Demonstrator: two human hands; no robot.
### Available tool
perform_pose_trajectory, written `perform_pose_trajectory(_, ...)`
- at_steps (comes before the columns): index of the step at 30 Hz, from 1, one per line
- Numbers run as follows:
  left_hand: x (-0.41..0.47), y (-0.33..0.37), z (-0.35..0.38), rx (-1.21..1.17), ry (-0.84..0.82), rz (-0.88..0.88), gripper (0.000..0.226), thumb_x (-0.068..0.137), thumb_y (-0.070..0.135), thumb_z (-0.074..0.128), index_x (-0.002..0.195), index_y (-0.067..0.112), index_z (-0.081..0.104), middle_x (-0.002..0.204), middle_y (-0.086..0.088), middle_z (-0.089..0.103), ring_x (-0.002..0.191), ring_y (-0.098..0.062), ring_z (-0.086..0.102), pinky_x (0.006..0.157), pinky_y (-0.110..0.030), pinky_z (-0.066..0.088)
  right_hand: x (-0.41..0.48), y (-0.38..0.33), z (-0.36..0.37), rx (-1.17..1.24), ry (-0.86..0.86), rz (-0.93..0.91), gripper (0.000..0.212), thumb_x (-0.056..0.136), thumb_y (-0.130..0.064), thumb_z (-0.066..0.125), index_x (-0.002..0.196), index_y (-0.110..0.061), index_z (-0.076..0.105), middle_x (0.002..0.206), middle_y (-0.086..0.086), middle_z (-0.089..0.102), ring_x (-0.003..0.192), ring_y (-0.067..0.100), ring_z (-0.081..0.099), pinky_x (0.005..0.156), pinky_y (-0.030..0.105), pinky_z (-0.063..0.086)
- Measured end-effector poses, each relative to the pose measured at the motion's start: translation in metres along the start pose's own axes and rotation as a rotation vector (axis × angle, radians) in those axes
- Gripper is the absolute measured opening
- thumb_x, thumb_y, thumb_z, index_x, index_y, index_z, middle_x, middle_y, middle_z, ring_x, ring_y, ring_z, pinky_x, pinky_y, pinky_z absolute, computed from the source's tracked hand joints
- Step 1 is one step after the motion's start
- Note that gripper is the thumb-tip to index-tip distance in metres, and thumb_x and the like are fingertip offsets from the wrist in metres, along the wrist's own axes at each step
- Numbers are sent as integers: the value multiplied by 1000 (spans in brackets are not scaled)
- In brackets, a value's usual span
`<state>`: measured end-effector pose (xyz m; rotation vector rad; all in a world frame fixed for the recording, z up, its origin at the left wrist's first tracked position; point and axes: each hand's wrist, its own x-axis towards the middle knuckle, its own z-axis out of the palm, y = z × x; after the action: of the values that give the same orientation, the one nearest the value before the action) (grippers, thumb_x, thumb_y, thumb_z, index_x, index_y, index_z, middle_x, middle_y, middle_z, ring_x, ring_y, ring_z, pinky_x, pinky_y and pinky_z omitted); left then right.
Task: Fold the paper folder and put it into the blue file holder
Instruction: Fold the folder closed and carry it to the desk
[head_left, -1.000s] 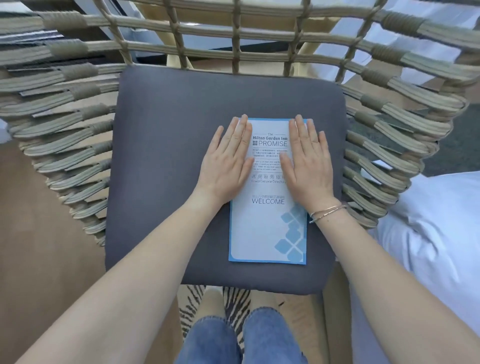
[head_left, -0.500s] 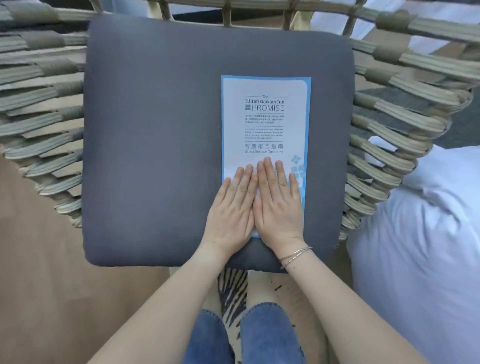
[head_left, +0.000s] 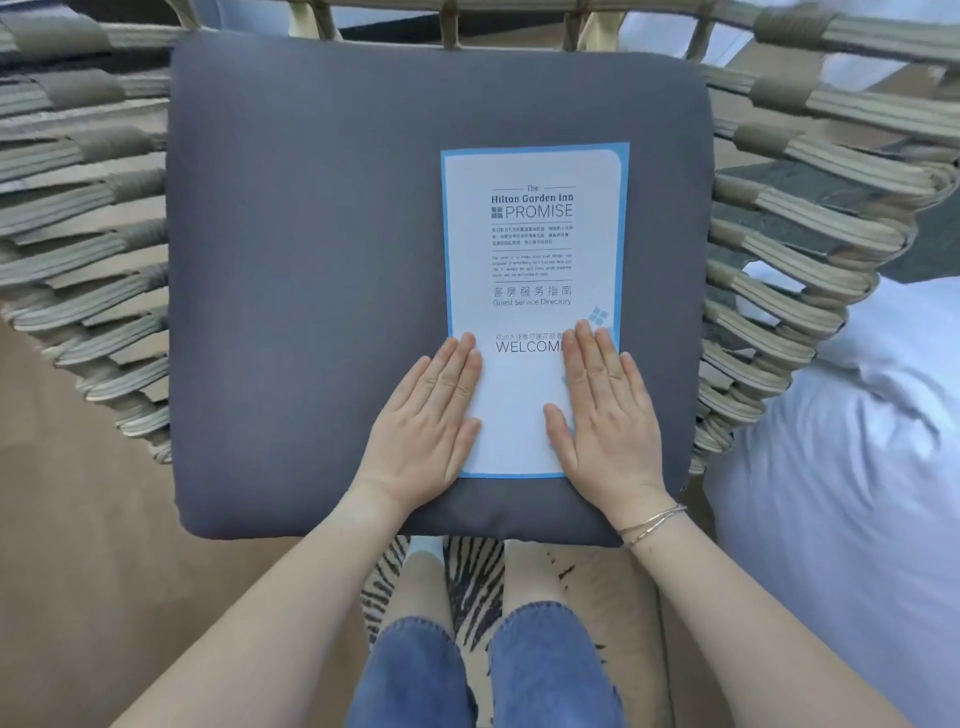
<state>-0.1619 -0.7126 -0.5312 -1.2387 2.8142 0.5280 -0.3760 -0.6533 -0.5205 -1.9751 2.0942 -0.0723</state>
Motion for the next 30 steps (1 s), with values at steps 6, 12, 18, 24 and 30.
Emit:
perform_pose_trajectory(6, 1, -1, 2, 26, -45, -16, 61, 100, 31, 26, 153, 0, 19, 161, -15, 18, 150, -27, 18, 123, -40, 11, 1, 2, 4, 4, -32, -3, 67, 99, -37, 37, 156, -4, 28, 163, 13, 28, 152, 27, 25, 126, 39, 12)
perform_pose_trajectory(12, 6, 18, -47, 19, -248, -76, 61, 100, 30, 27, 153, -1, 17, 162, -17, 15, 150, -30, 15, 123, -42, 13, 6, -10, -43, 137, -237, 43, 61, 104, -33, 33, 158, -7, 22, 167, 8, 18, 154, 20, 10, 126, 42, 13)
perform_pose_trajectory(18, 32, 24, -101, -339, -114, -206, 57, 90, 10, 55, 144, 1, 41, 155, -19, 36, 141, -33, 35, 115, -37, 29, 33, -6, -98, 396, -114, 199, 49, 102, -16, 52, 149, -6, 45, 154, 14, 47, 142, 33, 41, 116, 43, 31)
perform_pose_trajectory(24, 65, 27, -96, -682, 38, -643, 68, 89, 17, 60, 151, 17, 31, 136, -6, 38, 127, -20, 38, 99, -27, 34, 60, -10, -97, 284, -153, 440, 62, 97, -30, 55, 155, -20, 34, 144, 16, 44, 115, 41, 44, 99, 46, 40)
perform_pose_trajectory(30, 73, 34, -86, -1048, 100, -881, 62, 81, 5, 60, 136, 30, 47, 124, -1, 42, 106, -18, 56, 92, -34, 52, 63, -21, -80, 412, -184, 537, 68, 90, -27, 63, 153, -23, 37, 136, 18, 35, 112, 41, 42, 104, 40, 34)
